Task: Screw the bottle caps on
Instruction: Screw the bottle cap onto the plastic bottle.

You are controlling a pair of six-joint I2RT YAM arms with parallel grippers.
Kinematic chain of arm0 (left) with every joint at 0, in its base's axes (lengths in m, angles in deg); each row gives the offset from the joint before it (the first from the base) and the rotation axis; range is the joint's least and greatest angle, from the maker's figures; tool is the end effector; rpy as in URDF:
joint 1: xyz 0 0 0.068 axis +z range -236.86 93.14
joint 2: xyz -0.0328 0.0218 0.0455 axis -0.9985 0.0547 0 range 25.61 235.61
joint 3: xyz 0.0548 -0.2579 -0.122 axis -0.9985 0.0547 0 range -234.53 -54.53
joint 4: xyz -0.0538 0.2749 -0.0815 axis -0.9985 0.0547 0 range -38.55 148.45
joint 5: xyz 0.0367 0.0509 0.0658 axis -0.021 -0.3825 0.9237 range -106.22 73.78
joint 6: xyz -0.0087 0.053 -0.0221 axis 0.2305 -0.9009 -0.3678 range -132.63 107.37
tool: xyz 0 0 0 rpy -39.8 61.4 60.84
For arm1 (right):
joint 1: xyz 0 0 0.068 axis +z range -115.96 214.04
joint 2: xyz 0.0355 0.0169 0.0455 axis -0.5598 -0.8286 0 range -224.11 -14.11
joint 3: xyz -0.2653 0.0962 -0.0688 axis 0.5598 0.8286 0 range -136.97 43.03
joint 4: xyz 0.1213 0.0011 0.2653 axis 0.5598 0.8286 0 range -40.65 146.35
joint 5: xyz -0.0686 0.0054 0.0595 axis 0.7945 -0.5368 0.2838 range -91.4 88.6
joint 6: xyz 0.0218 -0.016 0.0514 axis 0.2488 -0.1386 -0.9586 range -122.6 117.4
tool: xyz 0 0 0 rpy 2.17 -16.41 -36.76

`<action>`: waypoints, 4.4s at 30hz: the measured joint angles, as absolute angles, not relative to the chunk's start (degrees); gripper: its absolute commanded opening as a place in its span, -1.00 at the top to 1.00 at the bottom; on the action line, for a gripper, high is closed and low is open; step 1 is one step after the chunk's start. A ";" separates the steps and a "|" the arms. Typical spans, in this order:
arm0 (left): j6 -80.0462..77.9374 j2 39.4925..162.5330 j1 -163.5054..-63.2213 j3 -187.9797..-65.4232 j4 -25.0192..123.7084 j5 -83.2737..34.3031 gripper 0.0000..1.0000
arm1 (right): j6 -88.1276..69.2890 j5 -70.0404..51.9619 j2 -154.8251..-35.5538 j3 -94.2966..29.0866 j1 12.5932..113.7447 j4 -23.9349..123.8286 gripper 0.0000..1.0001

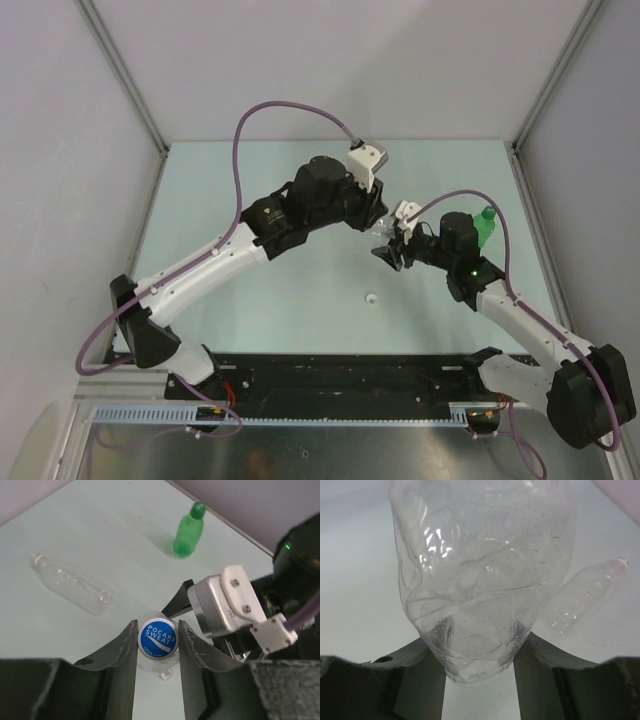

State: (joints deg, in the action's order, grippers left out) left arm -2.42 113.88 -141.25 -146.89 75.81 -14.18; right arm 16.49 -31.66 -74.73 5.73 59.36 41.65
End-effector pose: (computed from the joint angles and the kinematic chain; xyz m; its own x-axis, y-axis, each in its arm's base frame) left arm 0.2295 -0.3178 0.4352 -0.3393 0.1693 -0.9253 0.7447 0.6494 -0.1542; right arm 0.2312 0.1325 0.2753 0.0344 -0.2963 -0.9545 -0.8432 0.5040 -0.1868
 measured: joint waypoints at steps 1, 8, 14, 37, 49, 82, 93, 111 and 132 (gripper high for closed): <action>-3.77 113.50 -141.19 -146.41 75.39 -15.82 1.00 | 16.47 -33.34 -74.34 5.80 59.08 42.26 1.00; -14.33 110.86 -140.93 -143.37 73.08 -29.07 1.00 | 18.52 -43.13 -71.04 6.25 57.55 46.15 1.00; -22.96 109.88 -140.82 -142.30 73.01 -40.17 1.00 | 23.57 -49.06 -68.39 6.39 56.72 50.65 1.00; -48.23 104.04 -140.77 -132.62 69.88 -61.89 0.10 | 39.07 -62.15 -66.90 6.39 56.72 58.76 1.00; -41.80 108.04 -134.94 -133.73 78.96 -62.13 -0.99 | 41.29 -66.48 -64.92 2.74 56.89 58.35 1.00; 21.19 103.82 -132.32 -140.66 70.65 -7.71 -0.95 | 22.52 6.11 -79.03 2.85 71.14 38.57 1.00; 23.99 112.70 -134.74 -145.73 73.67 -9.04 -0.67 | 24.31 9.41 -79.47 2.85 72.72 36.97 1.00; 24.69 114.53 -136.73 -147.13 76.94 -7.45 0.37 | 24.49 12.05 -80.35 2.89 73.22 36.40 1.00; 2.87 113.88 -137.21 -147.09 76.59 -21.20 1.00 | 22.24 -14.87 -75.58 3.59 65.11 43.88 1.00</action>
State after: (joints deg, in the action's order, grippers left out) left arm 2.87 113.88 -137.21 -147.09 76.59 -21.20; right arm 22.24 -14.87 -75.58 3.59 65.11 43.88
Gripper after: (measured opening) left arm 0.369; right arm 0.522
